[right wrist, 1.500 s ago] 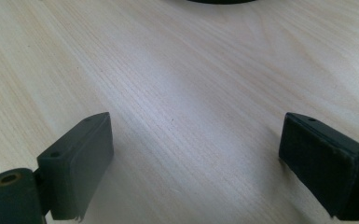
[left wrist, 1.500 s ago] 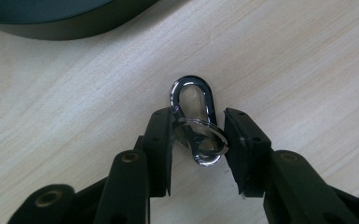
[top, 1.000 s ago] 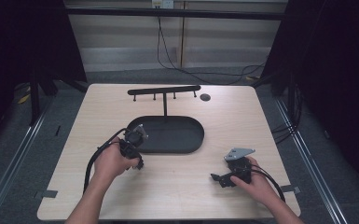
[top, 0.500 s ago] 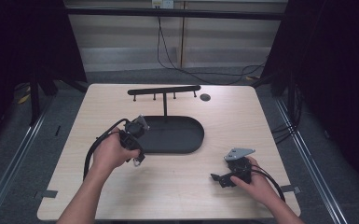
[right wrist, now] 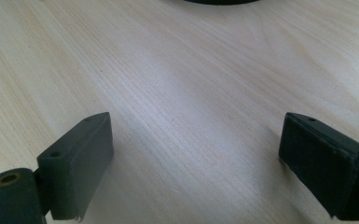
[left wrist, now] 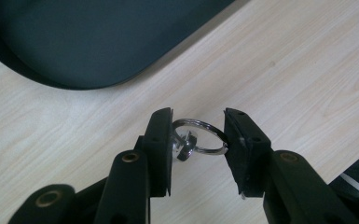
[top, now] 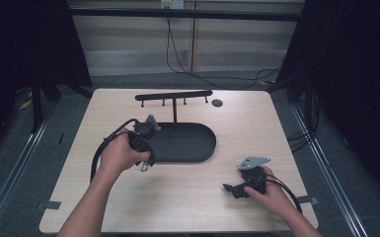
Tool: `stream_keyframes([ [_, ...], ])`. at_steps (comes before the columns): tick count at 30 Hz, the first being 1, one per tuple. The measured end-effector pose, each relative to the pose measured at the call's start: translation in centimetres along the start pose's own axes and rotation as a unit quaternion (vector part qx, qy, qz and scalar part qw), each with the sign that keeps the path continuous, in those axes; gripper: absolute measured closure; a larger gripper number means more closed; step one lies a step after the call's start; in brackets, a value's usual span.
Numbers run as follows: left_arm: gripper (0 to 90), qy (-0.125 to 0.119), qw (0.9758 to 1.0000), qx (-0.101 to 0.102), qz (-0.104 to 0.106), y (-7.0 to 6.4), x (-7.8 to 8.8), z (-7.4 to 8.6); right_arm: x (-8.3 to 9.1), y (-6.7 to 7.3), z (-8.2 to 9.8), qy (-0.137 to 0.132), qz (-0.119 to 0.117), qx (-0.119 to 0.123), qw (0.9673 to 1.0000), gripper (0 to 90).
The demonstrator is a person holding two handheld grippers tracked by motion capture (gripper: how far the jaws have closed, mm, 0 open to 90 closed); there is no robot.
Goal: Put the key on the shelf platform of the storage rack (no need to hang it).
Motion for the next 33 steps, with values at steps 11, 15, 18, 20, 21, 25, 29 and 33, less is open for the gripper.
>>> stream_keyframes([
  [11, 63.3, -0.007, 0.9999, 0.003, 0.008, -0.3, 0.5, -1.5, 0.1, 0.0, 0.3, -0.02, 0.002, -0.002, 0.9998, 9.6],
  [15, 63.2, -0.01, 0.9999, 0.002, 0.009, -0.4, 0.8, -2.0, 0.1, 0.0, 0.3, -0.023, 0.002, 0.0, 0.9997, 9.6],
  [18, 63.2, -0.015, 0.9999, 0.001, 0.008, -0.4, 1.1, -2.4, 0.1, 0.0, 0.3, -0.023, 0.003, -0.001, 0.9997, 9.6],
  [20, 63.2, -0.017, 0.9998, 0.001, 0.007, -0.4, 1.3, -2.7, 0.1, 0.0, 0.3, -0.023, 0.003, -0.003, 0.9997, 9.5],
  [21, 63.2, -0.019, 0.9998, 0.002, 0.007, -0.4, 1.3, -2.8, 0.1, 0.0, 0.3, -0.023, 0.003, -0.003, 0.9997, 9.5],
  [25, 63.2, -0.022, 0.9997, 0.004, 0.01, -0.4, 1.6, -3.3, 0.1, 0.0, 0.3, -0.023, 0.003, -0.003, 0.9997, 9.5],
  [29, 63.2, -0.021, 0.9997, 0.002, 0.006, -0.4, 1.7, -3.8, 0.1, 0.0, 0.3, -0.023, 0.004, -0.003, 0.9997, 9.6],
  [33, 63.2, -0.022, 0.9997, 0.0, 0.004, -0.3, 1.8, -4.3, 0.1, 0.0, 0.3, -0.023, 0.004, -0.003, 0.9997, 9.6],
])
Point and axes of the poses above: each handheld gripper's, and its own axes: x roughly backward along the jaws, z roughly out of its underside, y roughly to its left, the point moved 5 cm from there along -x, roughly forward along the jaws, and after that the axes turned 11 degrees about -y, right-handed, at the moved point
